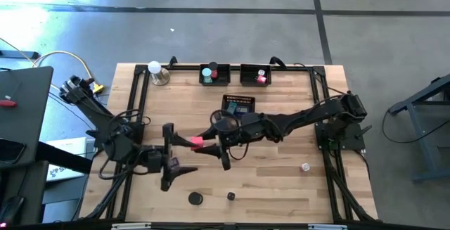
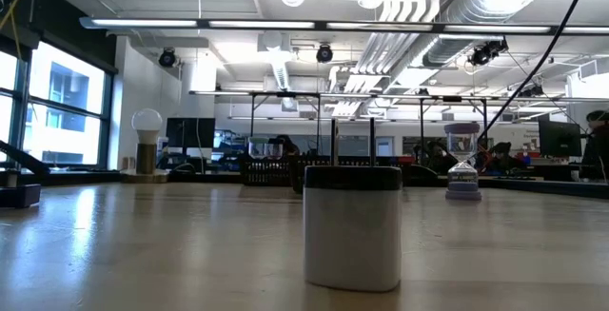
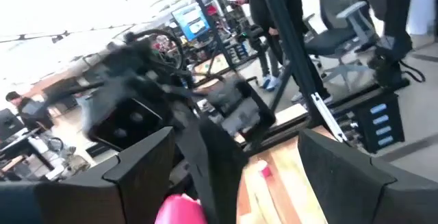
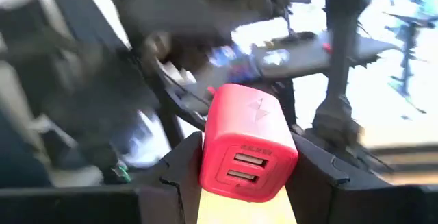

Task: Pick & Place Office items
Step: Put the pink charger adapter into the top right black bin

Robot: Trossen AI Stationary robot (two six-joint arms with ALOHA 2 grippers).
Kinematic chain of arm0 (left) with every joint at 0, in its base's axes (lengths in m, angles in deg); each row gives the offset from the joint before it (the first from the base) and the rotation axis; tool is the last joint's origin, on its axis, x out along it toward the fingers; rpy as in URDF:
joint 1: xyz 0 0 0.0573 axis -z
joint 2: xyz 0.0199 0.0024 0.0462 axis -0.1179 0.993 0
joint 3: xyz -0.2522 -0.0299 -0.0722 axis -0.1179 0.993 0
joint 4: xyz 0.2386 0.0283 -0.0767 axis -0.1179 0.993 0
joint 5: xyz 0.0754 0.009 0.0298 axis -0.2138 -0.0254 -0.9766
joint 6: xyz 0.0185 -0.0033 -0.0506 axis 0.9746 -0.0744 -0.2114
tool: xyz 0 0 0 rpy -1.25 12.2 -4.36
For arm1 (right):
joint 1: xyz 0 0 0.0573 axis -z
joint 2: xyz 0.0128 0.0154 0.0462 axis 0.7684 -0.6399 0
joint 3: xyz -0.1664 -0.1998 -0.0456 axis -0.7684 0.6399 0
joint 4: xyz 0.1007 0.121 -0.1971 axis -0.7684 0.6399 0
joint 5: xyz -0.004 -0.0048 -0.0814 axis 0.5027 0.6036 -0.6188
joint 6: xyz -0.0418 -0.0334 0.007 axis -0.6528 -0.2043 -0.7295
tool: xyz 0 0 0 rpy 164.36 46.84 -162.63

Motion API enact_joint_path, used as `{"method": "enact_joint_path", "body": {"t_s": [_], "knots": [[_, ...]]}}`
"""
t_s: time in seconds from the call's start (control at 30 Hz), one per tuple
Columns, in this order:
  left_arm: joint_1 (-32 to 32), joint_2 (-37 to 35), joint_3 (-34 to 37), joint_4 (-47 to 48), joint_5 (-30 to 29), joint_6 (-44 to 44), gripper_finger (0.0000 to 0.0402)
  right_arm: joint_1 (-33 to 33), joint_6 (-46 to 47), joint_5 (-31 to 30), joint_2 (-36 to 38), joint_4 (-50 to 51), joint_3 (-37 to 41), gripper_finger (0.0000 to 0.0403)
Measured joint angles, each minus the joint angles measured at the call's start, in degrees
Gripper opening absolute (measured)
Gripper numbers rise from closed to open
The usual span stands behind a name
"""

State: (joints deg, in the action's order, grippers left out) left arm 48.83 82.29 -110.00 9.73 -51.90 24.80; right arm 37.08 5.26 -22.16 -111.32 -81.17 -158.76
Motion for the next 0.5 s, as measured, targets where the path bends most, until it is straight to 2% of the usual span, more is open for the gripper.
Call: {"method": "enact_joint_path", "body": {"t_s": [0.1, 0.3, 0.5], "knots": [[1.0, -0.2, 0.0, 0.0, -3.8, 0.1, 0.0303, -0.8, -2.4, -4.9, 0.9, 3.2, 0.0, 0.0153], [2.4, -0.3, 0.0, 0.3, -13.0, -0.3, 0.0303, -4.3, -6.1, -19.5, 4.1, 14.6, 0.0, 0.0153], [2.7, -0.3, 0.0, 3.4, -14.8, -1.6, 0.0303, -8.4, -5.8, -38.7, 7.0, 28.7, 0.1, 0.0152]]}}
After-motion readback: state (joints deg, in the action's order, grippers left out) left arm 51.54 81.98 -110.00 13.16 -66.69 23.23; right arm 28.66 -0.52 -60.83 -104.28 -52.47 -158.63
